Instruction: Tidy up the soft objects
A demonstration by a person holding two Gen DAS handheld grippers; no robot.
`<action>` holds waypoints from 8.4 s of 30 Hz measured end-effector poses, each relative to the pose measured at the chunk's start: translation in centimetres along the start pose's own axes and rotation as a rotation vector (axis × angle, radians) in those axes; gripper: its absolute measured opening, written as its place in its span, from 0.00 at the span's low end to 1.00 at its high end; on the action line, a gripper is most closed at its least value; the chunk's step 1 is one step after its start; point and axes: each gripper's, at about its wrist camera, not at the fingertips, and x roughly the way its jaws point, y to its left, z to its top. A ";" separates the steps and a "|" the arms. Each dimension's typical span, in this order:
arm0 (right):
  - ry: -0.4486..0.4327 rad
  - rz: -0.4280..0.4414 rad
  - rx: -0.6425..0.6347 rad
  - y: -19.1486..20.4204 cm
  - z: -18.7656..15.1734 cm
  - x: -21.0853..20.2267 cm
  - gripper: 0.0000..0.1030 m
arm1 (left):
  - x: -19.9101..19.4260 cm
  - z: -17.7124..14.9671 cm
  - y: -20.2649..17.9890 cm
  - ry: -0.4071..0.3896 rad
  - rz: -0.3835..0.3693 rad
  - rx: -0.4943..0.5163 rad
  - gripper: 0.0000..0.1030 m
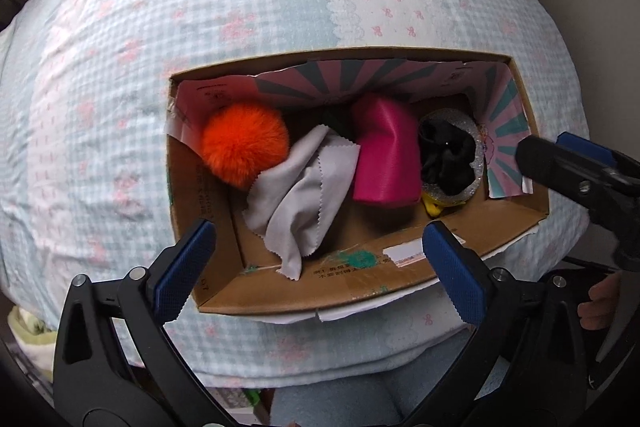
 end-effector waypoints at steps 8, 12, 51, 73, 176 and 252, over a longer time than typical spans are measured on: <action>-0.023 -0.049 -0.055 1.1 0.0 -0.9 0.99 | -1.3 0.3 0.0 -0.020 0.026 -0.002 1.00; -0.039 -0.074 -0.076 1.6 0.4 -2.5 0.99 | -2.8 0.4 0.2 -0.048 0.027 -0.014 1.00; -0.451 -0.189 -0.222 7.0 14.2 -15.9 0.99 | -21.2 14.5 2.9 -0.543 0.130 -0.106 1.00; -0.289 -0.165 -0.361 0.5 33.0 9.9 0.99 | 8.9 36.3 7.4 -0.286 0.044 -0.202 1.00; 0.011 -0.166 -0.049 1.1 -0.4 -2.3 0.38 | -1.7 0.3 -4.6 -0.007 -0.051 0.178 0.12; -0.571 -0.232 -0.156 7.3 1.9 -28.5 0.99 | -32.9 -1.0 0.5 -0.770 0.143 -0.108 1.00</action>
